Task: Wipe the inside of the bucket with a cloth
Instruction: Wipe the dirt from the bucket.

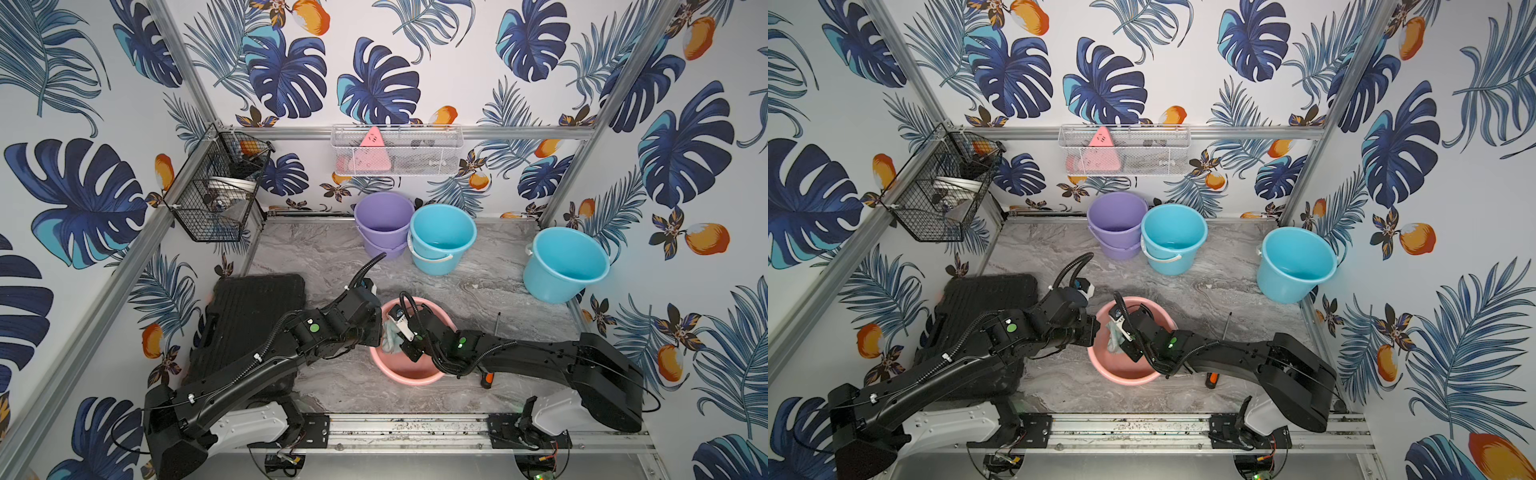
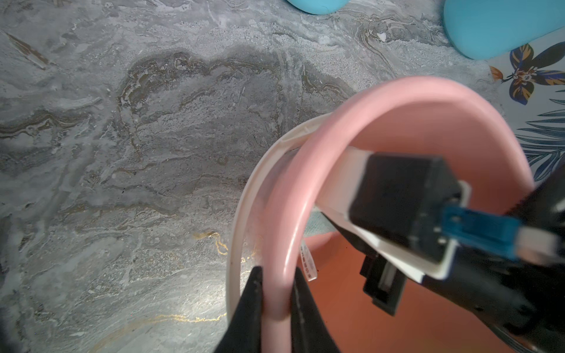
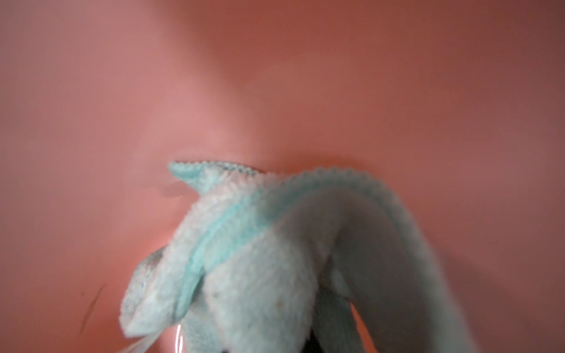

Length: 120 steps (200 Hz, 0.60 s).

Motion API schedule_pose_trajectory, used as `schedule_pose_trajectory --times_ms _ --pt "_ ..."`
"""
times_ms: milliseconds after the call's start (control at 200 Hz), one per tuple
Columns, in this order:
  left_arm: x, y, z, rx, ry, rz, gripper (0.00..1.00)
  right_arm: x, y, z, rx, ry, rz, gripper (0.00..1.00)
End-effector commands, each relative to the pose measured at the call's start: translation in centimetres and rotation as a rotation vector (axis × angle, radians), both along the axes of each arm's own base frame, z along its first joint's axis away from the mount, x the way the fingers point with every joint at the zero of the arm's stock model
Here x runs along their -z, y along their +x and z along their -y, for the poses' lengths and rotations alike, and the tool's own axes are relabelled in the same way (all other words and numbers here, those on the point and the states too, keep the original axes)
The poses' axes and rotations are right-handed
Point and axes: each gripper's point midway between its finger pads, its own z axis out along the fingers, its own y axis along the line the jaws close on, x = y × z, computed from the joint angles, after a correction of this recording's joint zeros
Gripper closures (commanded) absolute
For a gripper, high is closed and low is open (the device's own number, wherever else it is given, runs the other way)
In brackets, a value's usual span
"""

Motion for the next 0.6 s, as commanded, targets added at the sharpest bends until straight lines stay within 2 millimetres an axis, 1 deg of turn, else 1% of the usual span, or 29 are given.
schedule_pose_trajectory --times_ms 0,130,295,415,510,595 --pt "-0.3 0.3 0.1 -0.007 -0.01 0.02 1.0 -2.7 0.5 0.5 0.023 0.01 0.046 1.0" --pt "-0.3 0.3 -0.1 -0.01 -0.006 0.022 1.0 -5.7 0.8 1.6 0.047 -0.012 0.089 1.0" --pt "-0.4 0.3 -0.2 -0.011 -0.007 0.027 1.0 -8.0 1.1 3.6 0.076 -0.102 0.141 1.0" --pt "-0.4 0.2 -0.1 -0.009 -0.01 0.026 1.0 -8.6 1.3 5.1 0.059 -0.222 0.186 1.0" --pt "-0.4 0.2 0.0 -0.006 -0.012 0.026 1.0 -8.5 1.3 5.9 0.024 -0.334 0.202 1.0" --pt "-0.4 0.2 0.0 -0.004 -0.014 0.026 1.0 -8.0 1.3 6.5 -0.01 -0.433 0.203 1.0"
